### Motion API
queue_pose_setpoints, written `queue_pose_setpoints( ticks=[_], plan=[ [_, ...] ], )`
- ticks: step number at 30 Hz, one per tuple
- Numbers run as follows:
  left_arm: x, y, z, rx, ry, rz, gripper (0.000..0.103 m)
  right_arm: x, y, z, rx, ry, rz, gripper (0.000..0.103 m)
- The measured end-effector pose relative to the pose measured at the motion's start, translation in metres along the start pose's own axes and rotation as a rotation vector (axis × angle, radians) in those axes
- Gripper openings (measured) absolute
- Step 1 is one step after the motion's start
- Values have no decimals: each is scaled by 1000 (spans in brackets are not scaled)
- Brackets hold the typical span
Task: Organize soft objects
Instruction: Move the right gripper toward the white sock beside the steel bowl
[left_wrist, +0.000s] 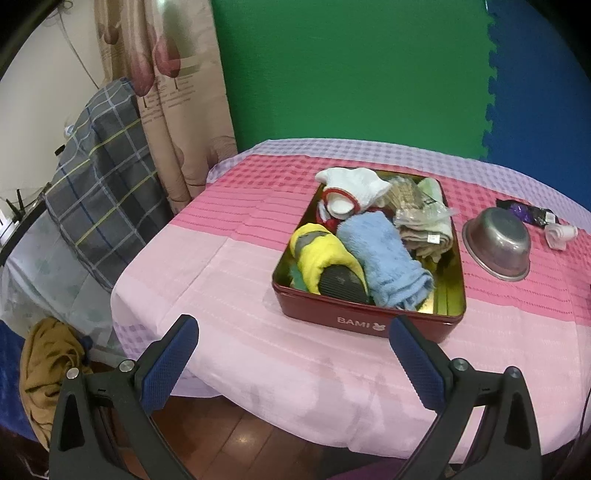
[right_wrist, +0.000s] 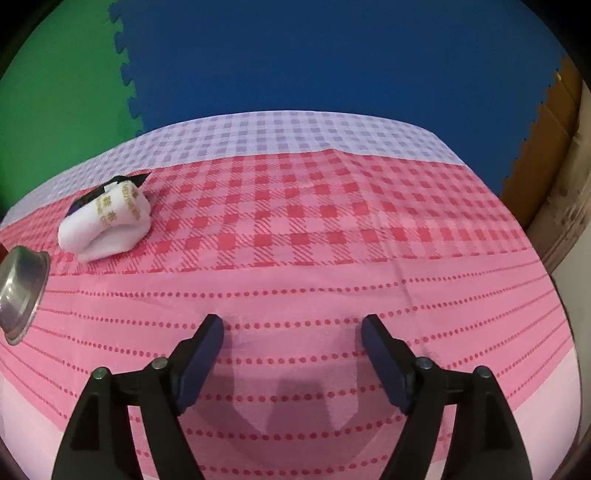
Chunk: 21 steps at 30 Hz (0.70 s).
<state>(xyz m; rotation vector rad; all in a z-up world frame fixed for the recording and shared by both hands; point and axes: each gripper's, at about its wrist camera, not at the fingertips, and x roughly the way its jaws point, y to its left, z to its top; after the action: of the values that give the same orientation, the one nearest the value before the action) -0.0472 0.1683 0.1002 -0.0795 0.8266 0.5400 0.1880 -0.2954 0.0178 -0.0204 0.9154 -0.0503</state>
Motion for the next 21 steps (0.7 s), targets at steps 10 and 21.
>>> queue_pose_setpoints(
  ticks=[10,21],
  plan=[
    [-6,-29,0,68,1,-12,102,3,-3,2,9,4,9,81],
    [-16,-95,8,204,9,-120,102,-1,-1,0,11,3,-3,81]
  ],
)
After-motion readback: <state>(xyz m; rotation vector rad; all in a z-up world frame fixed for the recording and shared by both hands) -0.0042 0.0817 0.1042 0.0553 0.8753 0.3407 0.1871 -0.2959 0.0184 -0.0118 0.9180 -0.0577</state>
